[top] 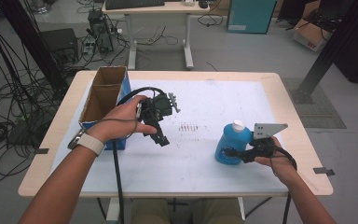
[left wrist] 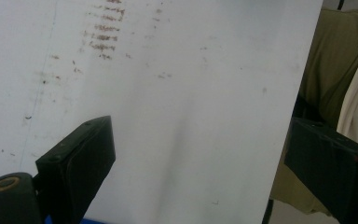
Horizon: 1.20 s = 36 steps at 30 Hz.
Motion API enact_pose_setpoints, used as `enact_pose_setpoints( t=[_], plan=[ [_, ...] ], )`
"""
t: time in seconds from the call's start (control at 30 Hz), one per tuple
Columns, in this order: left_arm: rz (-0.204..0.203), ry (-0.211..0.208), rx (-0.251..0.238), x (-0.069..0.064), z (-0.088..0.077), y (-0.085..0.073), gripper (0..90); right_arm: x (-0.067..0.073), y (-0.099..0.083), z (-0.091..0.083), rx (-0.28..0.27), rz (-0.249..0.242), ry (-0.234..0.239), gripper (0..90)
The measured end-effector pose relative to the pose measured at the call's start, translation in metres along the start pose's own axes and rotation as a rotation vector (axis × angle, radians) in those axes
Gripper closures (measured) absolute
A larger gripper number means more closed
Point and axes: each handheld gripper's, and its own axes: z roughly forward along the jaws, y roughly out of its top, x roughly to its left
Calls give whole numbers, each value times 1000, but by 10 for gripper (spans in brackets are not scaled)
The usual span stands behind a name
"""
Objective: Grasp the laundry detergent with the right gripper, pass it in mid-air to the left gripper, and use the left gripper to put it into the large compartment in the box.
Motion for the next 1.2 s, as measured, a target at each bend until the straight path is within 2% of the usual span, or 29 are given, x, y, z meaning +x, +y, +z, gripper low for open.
enact_pose_setpoints(
  t=[1.2],
  plan=[
    [-3, 5, -6, 1, -1, 0, 92, -1, 1, 0, 14, 5, 8, 419]
  ],
)
